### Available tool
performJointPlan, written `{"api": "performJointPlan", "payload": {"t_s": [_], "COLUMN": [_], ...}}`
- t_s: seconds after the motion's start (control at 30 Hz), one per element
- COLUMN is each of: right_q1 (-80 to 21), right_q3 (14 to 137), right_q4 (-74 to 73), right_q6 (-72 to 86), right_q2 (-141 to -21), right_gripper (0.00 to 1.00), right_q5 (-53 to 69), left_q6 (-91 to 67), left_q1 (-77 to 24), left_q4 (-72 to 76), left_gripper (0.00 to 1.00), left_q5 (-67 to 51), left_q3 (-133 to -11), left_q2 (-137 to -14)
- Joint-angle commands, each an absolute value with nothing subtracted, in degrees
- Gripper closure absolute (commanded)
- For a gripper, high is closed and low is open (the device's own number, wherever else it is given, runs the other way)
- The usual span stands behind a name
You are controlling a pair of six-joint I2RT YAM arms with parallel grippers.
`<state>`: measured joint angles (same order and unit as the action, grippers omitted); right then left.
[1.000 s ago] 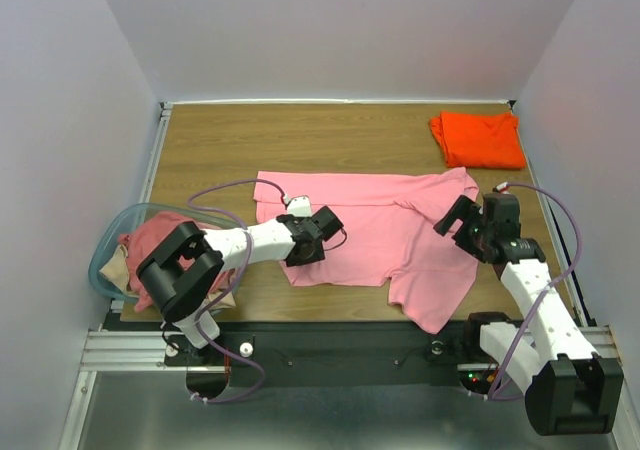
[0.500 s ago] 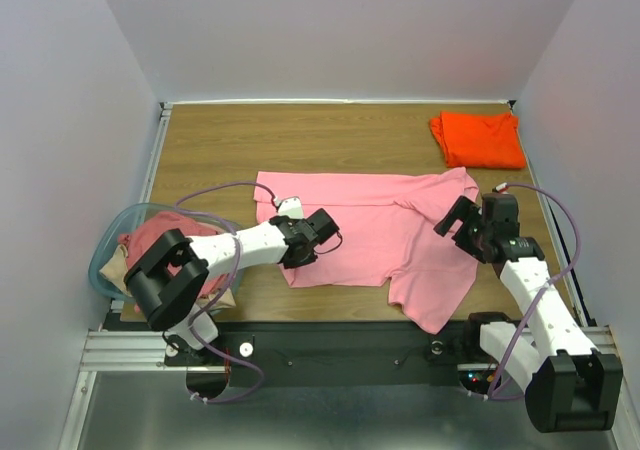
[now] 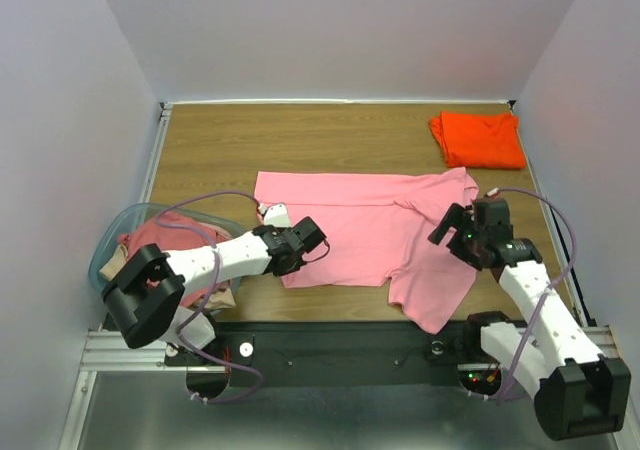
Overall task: Fold and stack the t-shirts
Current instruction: Fold the tshirt
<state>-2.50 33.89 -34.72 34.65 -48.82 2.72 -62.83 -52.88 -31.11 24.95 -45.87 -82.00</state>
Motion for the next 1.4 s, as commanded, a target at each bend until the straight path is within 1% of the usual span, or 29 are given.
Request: {"api": "performJointPlan", "payload": {"t_s": [0.0, 0.03, 0.07, 0.1, 0.17, 0.2, 0.27, 0.37, 0.47, 0.57, 0.7, 0.9, 1.0, 1.1, 1.17, 1.3, 1.37], "right_q1": [-12.5, -19.4, -22.6, -28.9, -33.1, -36.3, -38.8, -42.8, -43.1, -43.1, -43.1, -43.2, -43.1, -43.2, -43.1, -43.2, -43.2], "right_q3": [36.2, 37.0, 37.7, 38.3, 40.2, 40.3, 39.3, 36.2, 36.1, 35.8, 34.8, 36.2, 36.6, 35.3, 34.1, 33.3, 32.0], "right_q4": [-39.0, -40.2, -41.4, -43.0, -48.9, -52.0, -54.0, -56.9, -62.6, -67.3, -69.3, -69.3, -68.4, -63.7, -62.1, -60.3, -58.4], "right_q6": [40.9, 42.6, 46.9, 49.1, 55.3, 57.2, 60.9, 70.6, 76.9, 81.5, 83.8, 81.4, 81.2, 80.6, 80.7, 81.4, 81.6], "right_q2": [-50.4, -51.7, -51.9, -52.3, -53.3, -53.6, -53.9, -53.8, -51.8, -46.9, -44.5, -54.7, -57.0, -57.8, -59.1, -61.7, -62.3], "right_gripper": [0.01, 0.01, 0.0, 0.0, 0.0, 0.0, 0.01, 0.02, 0.02, 0.04, 0.12, 0.14, 0.23, 0.3, 0.3, 0.31, 0.33], "right_q5": [-3.0, -6.3, -8.8, -11.5, -18.3, -19.0, -18.4, -19.0, -20.5, -20.4, -19.4, -18.1, -16.4, -13.5, -11.1, -11.1, -10.4], "left_q6": [-65.7, -65.7, -65.5, -65.5, -65.3, -65.0, -64.3, -64.2, -64.2, -63.5, -63.5, -61.8, -61.8, -61.1, -60.7, -60.0, -59.8], "left_q1": [-51.3, -50.5, -49.3, -48.3, -46.1, -45.1, -44.5, -43.7, -43.4, -43.4, -43.1, -43.0, -43.0, -42.8, -42.8, -42.4, -42.1], "left_q4": [-33.9, -34.0, -34.1, -34.3, -34.5, -34.3, -33.9, -33.5, -32.1, -31.1, -31.1, -29.1, -28.5, -27.8, -27.7, -27.9, -27.9], "left_gripper": [1.0, 1.0, 1.0, 1.0, 1.0, 1.0, 1.0, 1.0, 1.0, 1.0, 1.0, 1.0, 1.0, 1.0, 1.0, 1.0, 1.0], "left_q5": [28.7, 28.7, 28.7, 28.8, 29.3, 29.4, 29.1, 29.4, 29.0, 28.7, 29.7, 28.9, 29.0, 28.7, 28.7, 28.8, 28.8], "left_q3": [-43.2, -41.8, -41.2, -40.8, -40.0, -39.7, -39.3, -38.5, -37.2, -36.9, -37.4, -37.0, -36.8, -36.9, -37.1, -37.6, -37.8], "left_q2": [-77.2, -76.1, -75.7, -75.2, -73.6, -72.3, -71.0, -68.6, -66.4, -64.7, -62.7, -60.8, -60.6, -60.4, -60.6, -60.4, -60.4]}}
